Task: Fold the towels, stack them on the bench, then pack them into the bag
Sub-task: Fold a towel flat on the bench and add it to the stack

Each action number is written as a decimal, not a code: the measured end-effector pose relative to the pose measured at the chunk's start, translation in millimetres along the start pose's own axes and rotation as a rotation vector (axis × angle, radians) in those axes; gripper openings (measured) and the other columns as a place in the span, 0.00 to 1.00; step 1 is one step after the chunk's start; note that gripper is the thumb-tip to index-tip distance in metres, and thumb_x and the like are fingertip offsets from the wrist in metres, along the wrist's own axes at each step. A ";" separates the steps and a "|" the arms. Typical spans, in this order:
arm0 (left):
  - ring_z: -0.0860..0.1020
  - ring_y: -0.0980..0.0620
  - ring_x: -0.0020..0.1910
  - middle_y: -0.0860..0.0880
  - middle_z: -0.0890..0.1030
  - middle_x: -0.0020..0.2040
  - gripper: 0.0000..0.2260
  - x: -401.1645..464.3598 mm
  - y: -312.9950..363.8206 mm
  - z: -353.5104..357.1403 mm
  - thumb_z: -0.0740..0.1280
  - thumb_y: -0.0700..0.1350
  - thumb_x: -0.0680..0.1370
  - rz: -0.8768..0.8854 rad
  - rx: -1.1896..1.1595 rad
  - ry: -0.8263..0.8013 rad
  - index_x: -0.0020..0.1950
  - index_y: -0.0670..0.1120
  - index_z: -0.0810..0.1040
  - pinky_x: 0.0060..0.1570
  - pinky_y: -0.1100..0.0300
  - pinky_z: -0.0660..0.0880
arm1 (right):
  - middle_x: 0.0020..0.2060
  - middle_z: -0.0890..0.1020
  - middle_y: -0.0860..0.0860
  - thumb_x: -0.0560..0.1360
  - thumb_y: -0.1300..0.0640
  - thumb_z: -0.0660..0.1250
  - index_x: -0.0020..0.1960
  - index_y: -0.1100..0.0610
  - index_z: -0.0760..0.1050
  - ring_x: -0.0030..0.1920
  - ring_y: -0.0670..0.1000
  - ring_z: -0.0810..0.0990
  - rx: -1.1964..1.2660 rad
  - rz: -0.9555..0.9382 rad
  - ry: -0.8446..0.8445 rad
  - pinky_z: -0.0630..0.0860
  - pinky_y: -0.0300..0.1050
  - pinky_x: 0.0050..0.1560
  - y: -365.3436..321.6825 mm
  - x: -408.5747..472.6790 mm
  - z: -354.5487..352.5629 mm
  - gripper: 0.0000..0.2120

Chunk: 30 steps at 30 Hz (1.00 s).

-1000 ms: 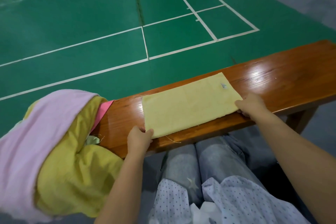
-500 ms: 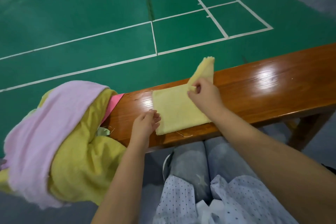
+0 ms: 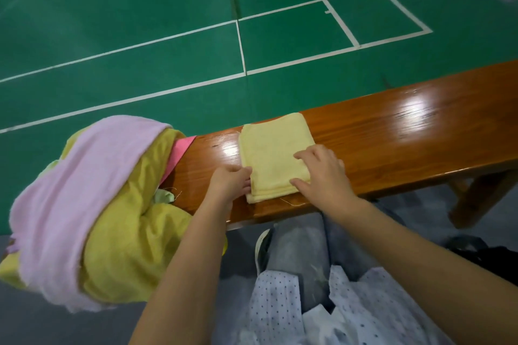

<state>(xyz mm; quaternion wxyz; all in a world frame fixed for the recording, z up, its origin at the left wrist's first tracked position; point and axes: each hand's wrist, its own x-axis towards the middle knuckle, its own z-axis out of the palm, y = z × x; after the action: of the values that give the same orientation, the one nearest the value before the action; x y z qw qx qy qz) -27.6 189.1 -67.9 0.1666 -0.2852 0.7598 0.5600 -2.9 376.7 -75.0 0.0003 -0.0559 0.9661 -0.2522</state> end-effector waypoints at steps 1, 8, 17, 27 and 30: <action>0.80 0.52 0.48 0.48 0.79 0.51 0.18 2.5 2.9 2.7 0.68 0.45 0.78 -0.014 0.030 0.010 0.65 0.41 0.72 0.45 0.58 0.80 | 0.65 0.67 0.50 0.74 0.46 0.68 0.70 0.50 0.64 0.65 0.52 0.65 -0.014 0.038 -0.018 0.63 0.49 0.65 12.5 -0.8 -3.1 0.28; 0.76 0.47 0.55 0.46 0.72 0.64 0.29 4.2 16.0 21.9 0.71 0.48 0.75 0.117 0.335 0.084 0.72 0.47 0.63 0.53 0.52 0.79 | 0.66 0.67 0.54 0.73 0.50 0.70 0.73 0.53 0.60 0.65 0.55 0.67 0.149 0.134 -0.120 0.69 0.52 0.64 38.9 -5.0 10.0 0.33; 0.75 0.56 0.45 0.53 0.75 0.50 0.25 1.0 -9.3 4.2 0.69 0.43 0.77 0.250 0.207 0.175 0.72 0.49 0.63 0.44 0.59 0.75 | 0.62 0.71 0.53 0.76 0.59 0.65 0.67 0.53 0.72 0.60 0.52 0.70 0.077 0.040 0.055 0.73 0.46 0.56 36.9 -10.0 20.1 0.19; 0.76 0.48 0.54 0.46 0.73 0.62 0.27 7.3 1.5 -10.1 0.70 0.41 0.76 0.033 0.316 0.026 0.72 0.47 0.64 0.43 0.59 0.80 | 0.62 0.68 0.50 0.69 0.42 0.72 0.66 0.52 0.71 0.63 0.51 0.66 0.086 0.082 -0.087 0.69 0.48 0.63 43.1 -14.8 12.6 0.29; 0.78 0.48 0.51 0.44 0.76 0.59 0.21 16.1 19.9 -9.8 0.70 0.44 0.76 -0.017 0.379 0.073 0.67 0.43 0.69 0.41 0.58 0.79 | 0.66 0.66 0.50 0.71 0.41 0.70 0.70 0.53 0.66 0.64 0.51 0.68 0.341 0.254 -0.129 0.70 0.47 0.62 39.2 -6.3 -3.4 0.32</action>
<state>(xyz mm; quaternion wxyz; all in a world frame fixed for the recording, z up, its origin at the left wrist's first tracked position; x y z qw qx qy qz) -51.8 180.1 -58.9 0.1940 -0.2753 0.8547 0.3949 -1.0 413.0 -91.3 0.1032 0.0511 0.9067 -0.4057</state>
